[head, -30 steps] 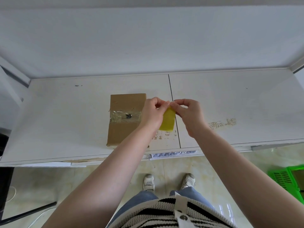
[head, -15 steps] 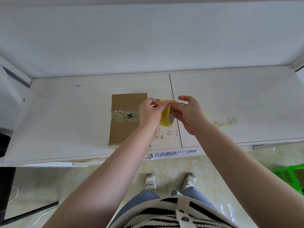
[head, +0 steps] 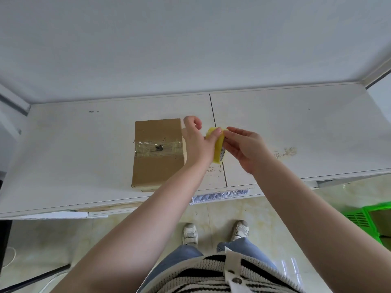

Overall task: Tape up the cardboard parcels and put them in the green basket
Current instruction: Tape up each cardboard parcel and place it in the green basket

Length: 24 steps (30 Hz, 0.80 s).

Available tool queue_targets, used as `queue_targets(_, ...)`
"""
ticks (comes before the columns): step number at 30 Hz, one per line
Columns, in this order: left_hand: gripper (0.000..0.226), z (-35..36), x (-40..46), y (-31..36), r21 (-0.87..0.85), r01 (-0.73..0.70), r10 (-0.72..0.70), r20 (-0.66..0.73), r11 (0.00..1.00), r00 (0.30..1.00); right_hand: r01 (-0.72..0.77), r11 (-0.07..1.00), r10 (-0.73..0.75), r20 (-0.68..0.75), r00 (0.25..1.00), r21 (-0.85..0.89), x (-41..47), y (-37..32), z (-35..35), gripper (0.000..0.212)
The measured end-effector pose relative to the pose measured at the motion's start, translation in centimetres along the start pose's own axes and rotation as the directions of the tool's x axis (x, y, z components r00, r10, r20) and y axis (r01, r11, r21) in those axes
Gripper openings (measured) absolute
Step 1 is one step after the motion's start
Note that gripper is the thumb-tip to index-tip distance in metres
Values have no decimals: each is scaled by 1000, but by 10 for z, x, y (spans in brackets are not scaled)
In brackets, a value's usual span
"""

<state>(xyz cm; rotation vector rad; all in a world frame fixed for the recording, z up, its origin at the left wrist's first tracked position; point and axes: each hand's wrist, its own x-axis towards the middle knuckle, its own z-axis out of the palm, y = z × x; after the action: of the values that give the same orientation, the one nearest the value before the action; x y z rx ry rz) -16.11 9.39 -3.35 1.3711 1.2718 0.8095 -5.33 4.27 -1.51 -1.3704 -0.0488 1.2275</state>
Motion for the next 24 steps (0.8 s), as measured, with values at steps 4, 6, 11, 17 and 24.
queue_targets(4, 23, 13, 0, -6, -114, 130, -136, -41, 985, 990, 56, 992, -51, 54, 997, -112, 0, -4, -4, 27)
queue_targets(6, 24, 17, 4, -7, -60, 147, -150, -38, 987, 988, 51, 990, -45, 47, 998, -134, 2, -4, -8, 27)
queue_targets(11, 23, 21, -4, -12, 287, -224, 235, -3, 931, 972, 9, 993, -16, -65, 998, -115, 10, -6, -21, 32)
queue_targets(17, 31, 32, -2, -20, 362, -171, 123, 152, 916, 981, 52, 959, -47, 24, 999, -279, 25, -16, -38, 31)
queue_targets(24, 31, 51, 13, -41, 215, 240, -240, -26, 947, 970, 147, 898, -81, 174, 981, -414, 54, -20, -66, 25)
